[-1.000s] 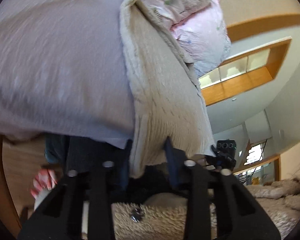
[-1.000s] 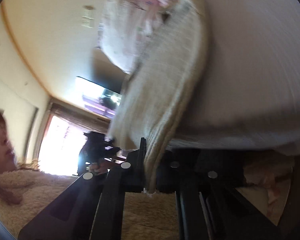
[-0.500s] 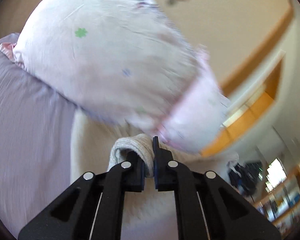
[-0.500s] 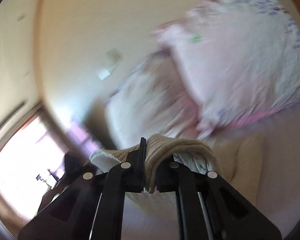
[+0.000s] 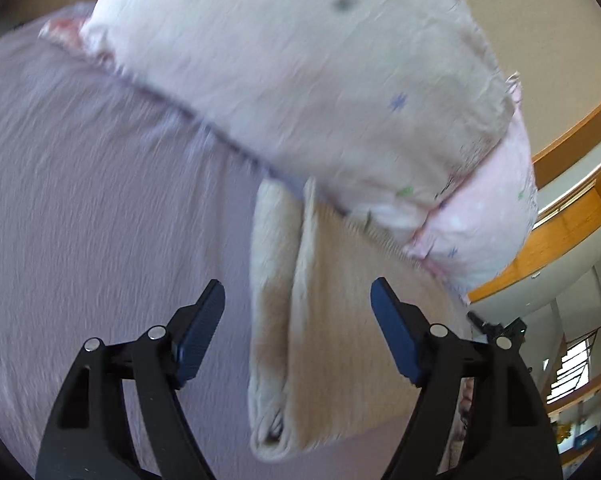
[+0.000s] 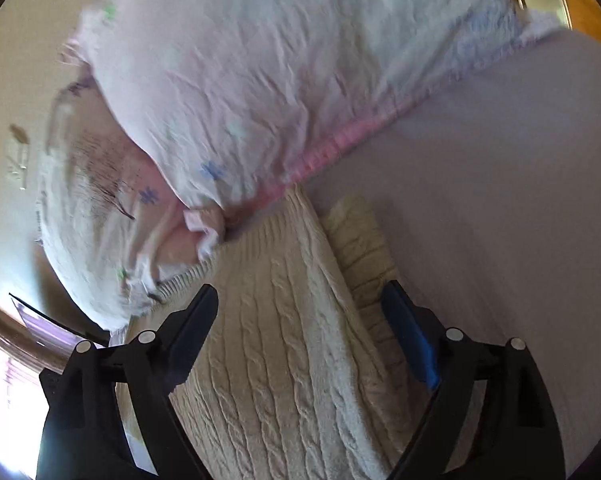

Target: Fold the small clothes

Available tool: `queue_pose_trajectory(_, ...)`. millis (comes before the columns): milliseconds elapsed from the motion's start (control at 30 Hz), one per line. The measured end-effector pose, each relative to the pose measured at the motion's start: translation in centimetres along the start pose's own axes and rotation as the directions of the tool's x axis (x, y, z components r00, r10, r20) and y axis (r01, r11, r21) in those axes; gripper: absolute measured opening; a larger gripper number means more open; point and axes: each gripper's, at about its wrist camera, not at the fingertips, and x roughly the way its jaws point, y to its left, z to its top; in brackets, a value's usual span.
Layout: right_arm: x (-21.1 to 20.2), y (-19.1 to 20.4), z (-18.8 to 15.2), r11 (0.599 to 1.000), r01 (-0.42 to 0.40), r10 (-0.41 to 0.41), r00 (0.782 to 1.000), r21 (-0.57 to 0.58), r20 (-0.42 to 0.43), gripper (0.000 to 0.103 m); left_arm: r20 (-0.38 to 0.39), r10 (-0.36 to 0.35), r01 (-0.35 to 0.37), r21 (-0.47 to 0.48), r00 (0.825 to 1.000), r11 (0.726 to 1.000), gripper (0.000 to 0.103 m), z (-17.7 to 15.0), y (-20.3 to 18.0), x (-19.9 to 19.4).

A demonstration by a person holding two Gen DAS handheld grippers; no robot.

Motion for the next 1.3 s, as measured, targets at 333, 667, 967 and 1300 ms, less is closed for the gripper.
queue_pose_trajectory(333,-1.4,-0.7,0.6,0.982,-0.182,0.178,0.981,0.041,0.078,0.09,-0.048,-0.036,0.034,-0.048,0.998,0.998,0.062,-2.2,-1.5,3.4)
queue_pose_trajectory(667,-3.7,-0.9,1.5,0.97,-0.242,0.231,0.953,0.03,0.194,0.09,0.005,-0.386,0.385,-0.09,0.922,0.918,0.021,-1.6,-11.4,4.2)
queue_pose_trajectory(967,-5.7,-3.6,3.0,0.993,-0.105,0.088,0.963,0.054,0.256,0.089,-0.393,-0.61,0.623,-0.112,0.688,0.774,0.045,-7.7,-30.0,20.5)
queue_pose_trajectory(1300,-0.4,-3.1,5.7,0.983,-0.146,0.167,0.962,0.111,-0.216,0.096,-0.248,-0.22,0.244,0.07,0.944,0.967,0.085,-5.5,-19.5,14.3)
